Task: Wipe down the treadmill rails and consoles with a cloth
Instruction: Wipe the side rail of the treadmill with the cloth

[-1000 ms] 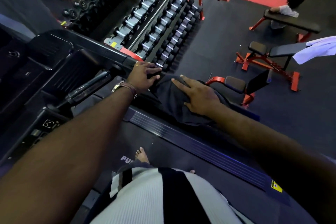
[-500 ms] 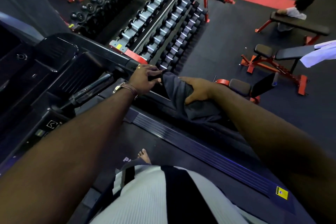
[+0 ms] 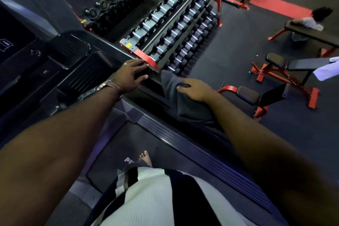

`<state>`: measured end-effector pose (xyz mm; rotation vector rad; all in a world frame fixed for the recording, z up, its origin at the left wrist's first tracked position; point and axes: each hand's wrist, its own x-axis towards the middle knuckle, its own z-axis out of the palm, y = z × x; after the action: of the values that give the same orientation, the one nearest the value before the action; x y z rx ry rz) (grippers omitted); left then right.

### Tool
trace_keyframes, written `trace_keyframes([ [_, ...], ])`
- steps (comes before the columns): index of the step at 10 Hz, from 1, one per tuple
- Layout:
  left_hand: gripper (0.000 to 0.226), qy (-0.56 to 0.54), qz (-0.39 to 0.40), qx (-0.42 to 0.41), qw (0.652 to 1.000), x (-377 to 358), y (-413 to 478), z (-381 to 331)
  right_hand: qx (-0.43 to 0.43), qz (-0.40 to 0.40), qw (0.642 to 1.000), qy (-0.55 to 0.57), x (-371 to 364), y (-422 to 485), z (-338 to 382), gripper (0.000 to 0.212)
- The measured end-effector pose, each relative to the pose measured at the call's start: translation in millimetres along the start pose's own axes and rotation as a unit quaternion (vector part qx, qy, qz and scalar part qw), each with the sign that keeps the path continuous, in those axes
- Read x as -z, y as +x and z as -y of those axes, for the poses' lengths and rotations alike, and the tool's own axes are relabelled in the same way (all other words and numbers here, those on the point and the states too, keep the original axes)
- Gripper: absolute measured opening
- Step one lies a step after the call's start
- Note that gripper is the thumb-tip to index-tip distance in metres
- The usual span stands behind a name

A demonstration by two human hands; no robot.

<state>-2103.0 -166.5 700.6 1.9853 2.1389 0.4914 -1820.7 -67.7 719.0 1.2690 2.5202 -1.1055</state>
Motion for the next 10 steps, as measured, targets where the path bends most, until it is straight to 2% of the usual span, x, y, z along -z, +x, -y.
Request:
trace_keyframes([
  [1, 0.054, -0.014, -0.002, -0.002, 1.000, -3.3, -1.6, 3.3, 0.002, -0.005, 0.997, -0.074, -2.2, -6.0, 5.1, 0.051],
  [3, 0.052, -0.030, -0.023, 0.013, 0.999, -13.5, -4.3, -0.6, -0.054, 0.077, 0.993, -0.071, 14.6, 2.0, -12.8, 0.045],
  [4, 0.048, -0.041, -0.029, 0.026, 0.998, -12.9, -0.1, -1.4, 0.031, 0.196, 0.980, 0.010, 14.1, 23.0, 7.1, 0.033],
  [5, 0.046, -0.044, -0.026, 0.033, 0.998, -10.3, 2.4, -1.6, -0.040, 0.270, 0.945, 0.182, 26.3, 13.1, 32.9, 0.027],
  [6, 0.044, -0.052, -0.038, 0.027, 0.998, -11.7, 0.1, 0.7, 0.034, -0.090, 0.961, -0.259, 5.4, 7.9, 17.3, 0.044],
  [7, 0.044, -0.055, -0.046, 0.030, 0.997, -11.4, -1.1, -1.9, -0.065, -0.054, 0.990, -0.109, -1.8, 2.2, 21.6, 0.057],
  [8, 0.044, -0.057, -0.040, 0.039, 0.997, -8.5, 0.0, -5.2, -0.111, -0.099, 0.982, -0.120, -23.4, 25.7, 56.5, 0.058],
  [9, 0.044, -0.044, -0.031, 0.017, 0.998, -6.1, 0.7, -1.9, 0.023, -0.148, 0.951, -0.269, -45.0, 21.9, 70.1, 0.056],
  [10, 0.042, -0.048, -0.030, 0.029, 0.998, -2.0, 0.8, -1.3, 0.096, -0.148, 0.841, -0.511, -65.5, -21.4, 29.1, 0.068],
])
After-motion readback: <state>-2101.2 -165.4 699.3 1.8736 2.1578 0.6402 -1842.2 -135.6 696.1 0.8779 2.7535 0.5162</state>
